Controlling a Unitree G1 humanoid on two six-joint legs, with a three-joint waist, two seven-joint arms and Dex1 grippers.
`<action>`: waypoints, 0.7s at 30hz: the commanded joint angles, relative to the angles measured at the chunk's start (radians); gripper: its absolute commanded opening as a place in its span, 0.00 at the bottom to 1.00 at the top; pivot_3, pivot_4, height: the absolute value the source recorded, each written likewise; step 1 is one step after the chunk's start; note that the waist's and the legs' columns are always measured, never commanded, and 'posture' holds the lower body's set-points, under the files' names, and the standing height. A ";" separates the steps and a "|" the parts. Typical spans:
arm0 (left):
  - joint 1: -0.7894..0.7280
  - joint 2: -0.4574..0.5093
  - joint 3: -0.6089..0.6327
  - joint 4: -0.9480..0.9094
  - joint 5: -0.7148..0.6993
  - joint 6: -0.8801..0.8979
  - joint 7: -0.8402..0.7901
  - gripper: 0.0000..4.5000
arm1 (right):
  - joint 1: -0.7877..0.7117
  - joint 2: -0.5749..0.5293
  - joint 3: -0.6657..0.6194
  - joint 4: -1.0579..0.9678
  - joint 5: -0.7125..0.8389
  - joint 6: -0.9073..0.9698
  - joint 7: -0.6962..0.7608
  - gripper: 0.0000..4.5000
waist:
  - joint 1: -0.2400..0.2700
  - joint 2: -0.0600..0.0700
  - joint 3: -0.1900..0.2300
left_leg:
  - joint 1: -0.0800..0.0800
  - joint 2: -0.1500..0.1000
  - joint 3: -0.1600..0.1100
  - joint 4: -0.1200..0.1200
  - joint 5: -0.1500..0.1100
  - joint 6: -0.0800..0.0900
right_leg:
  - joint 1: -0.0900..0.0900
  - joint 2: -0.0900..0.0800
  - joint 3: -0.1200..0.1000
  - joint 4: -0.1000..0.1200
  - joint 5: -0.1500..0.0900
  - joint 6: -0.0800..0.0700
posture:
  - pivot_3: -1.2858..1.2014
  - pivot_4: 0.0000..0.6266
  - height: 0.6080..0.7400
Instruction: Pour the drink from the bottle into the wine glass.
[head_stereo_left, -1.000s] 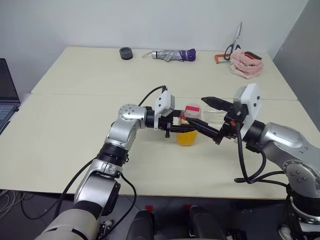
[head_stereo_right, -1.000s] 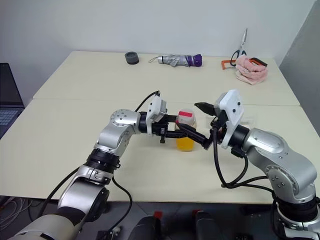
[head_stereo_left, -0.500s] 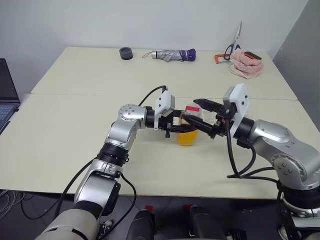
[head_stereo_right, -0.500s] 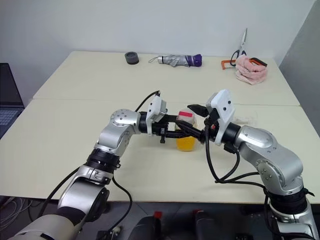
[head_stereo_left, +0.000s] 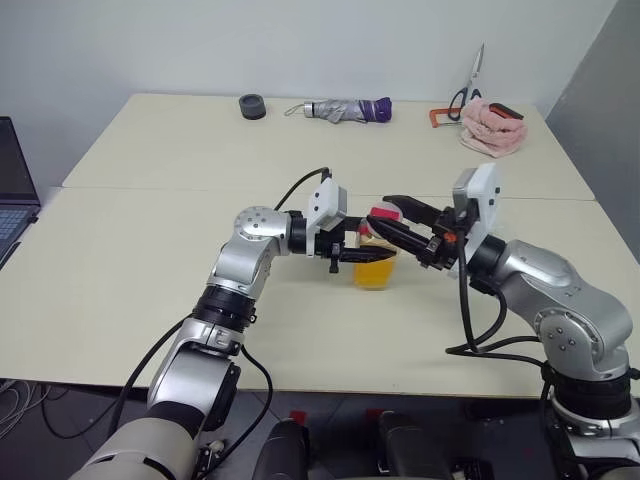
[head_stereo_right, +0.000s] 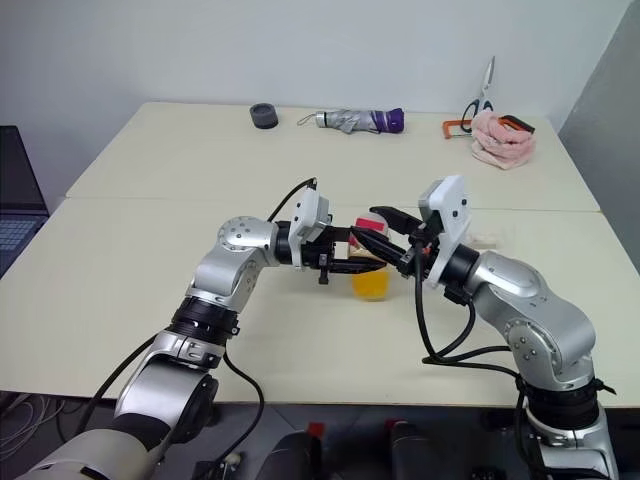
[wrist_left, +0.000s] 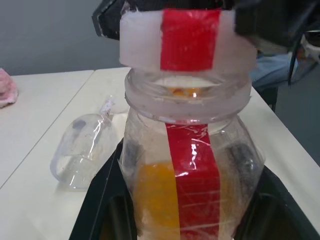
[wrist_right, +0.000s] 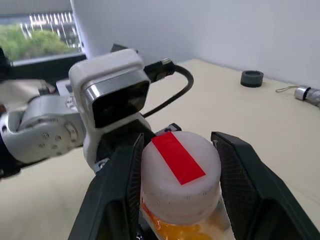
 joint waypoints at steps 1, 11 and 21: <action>-0.007 -0.007 0.008 -0.046 -0.015 -0.005 0.010 0.39 | -0.005 -0.045 0.013 -0.064 -0.080 -0.098 0.039 0.40 | 0.000 0.000 0.000 | 0.000 0.000 0.000 0.000 0.000 0.000 | 0.000 0.000 0.000 0.000 0.000 0.000 | 0.52 0.24 1.00; 0.000 -0.008 0.007 -0.053 -0.018 -0.001 0.014 0.39 | 0.027 -0.107 0.079 -0.091 -0.273 -0.248 0.063 0.40 | 0.000 0.000 0.000 | 0.000 0.000 0.000 0.000 0.000 0.000 | 0.000 0.000 0.000 0.000 0.000 0.000 | 0.52 0.24 1.00; -0.002 -0.010 0.005 -0.055 -0.021 0.003 0.015 0.39 | 0.035 -0.076 0.011 -0.099 -0.191 -0.199 0.051 0.39 | 0.000 0.000 0.000 | 0.000 0.000 0.000 0.000 0.000 0.000 | 0.000 0.000 0.000 0.000 0.000 0.000 | 0.52 0.24 1.00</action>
